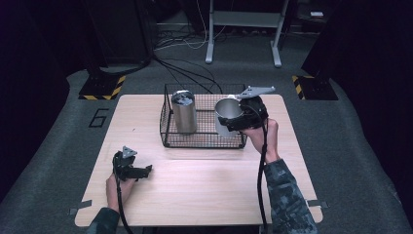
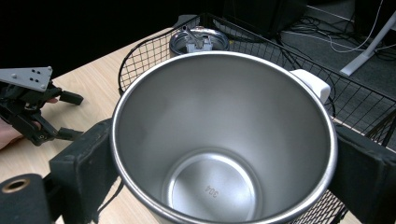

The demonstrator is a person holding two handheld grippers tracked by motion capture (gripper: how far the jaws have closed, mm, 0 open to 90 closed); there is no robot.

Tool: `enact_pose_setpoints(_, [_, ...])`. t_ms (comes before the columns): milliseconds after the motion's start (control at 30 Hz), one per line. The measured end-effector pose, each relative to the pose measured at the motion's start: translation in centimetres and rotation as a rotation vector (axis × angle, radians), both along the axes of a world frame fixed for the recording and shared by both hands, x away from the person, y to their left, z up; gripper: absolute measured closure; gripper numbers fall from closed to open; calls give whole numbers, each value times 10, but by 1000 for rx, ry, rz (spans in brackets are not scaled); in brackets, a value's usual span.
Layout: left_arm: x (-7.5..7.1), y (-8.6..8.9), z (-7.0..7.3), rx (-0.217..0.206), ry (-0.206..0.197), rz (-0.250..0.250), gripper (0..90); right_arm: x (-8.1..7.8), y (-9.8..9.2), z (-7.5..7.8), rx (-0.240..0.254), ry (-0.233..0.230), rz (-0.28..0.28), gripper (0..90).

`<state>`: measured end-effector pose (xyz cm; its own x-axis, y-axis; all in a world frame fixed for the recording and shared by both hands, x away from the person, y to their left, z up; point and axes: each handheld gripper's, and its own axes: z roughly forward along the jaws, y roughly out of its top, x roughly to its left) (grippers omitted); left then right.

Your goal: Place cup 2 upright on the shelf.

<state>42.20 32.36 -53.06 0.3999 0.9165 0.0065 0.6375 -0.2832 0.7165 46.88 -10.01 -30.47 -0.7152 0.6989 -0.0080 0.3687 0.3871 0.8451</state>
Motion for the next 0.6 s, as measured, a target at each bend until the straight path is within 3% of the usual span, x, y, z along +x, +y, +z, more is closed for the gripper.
enact_pose_setpoints(600, [0,0,-1,-2,-13,3,5,35,16,-1,-23,24,-15,61])
